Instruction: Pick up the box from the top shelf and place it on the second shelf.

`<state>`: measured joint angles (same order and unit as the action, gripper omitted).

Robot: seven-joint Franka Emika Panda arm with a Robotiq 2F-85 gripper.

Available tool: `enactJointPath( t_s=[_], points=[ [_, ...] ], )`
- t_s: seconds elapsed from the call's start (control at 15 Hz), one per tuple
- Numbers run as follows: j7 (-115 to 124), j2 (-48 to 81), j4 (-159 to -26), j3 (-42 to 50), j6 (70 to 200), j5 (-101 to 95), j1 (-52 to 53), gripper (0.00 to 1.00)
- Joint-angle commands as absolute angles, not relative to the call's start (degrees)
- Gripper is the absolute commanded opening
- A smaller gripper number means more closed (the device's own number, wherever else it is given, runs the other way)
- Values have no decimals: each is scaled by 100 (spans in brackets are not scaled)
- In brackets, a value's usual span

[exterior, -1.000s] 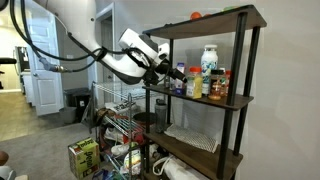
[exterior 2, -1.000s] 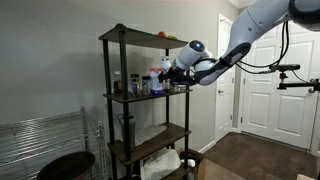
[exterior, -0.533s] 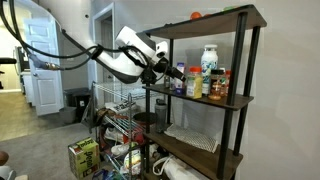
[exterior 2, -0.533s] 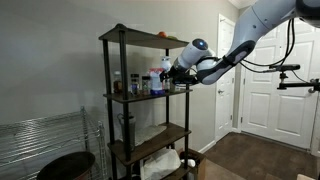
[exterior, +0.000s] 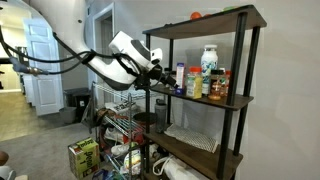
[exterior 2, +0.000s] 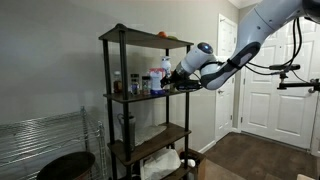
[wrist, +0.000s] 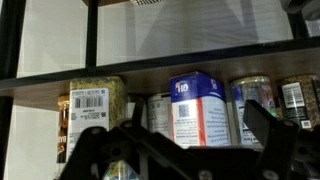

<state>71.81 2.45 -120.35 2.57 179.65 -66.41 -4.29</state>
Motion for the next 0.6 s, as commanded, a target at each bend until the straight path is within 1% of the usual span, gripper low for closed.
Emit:
enactJointPath(
  t_s=[0.0,0.33,0.53],
  points=[
    [6423,-201,-12819,240,18103,-6189,-491,100],
    [5230,-524,-13630,265,18096,-5117,-322,100],
    [4421,-735,-13977,314,17772,-4216,-12,100]
  ],
)
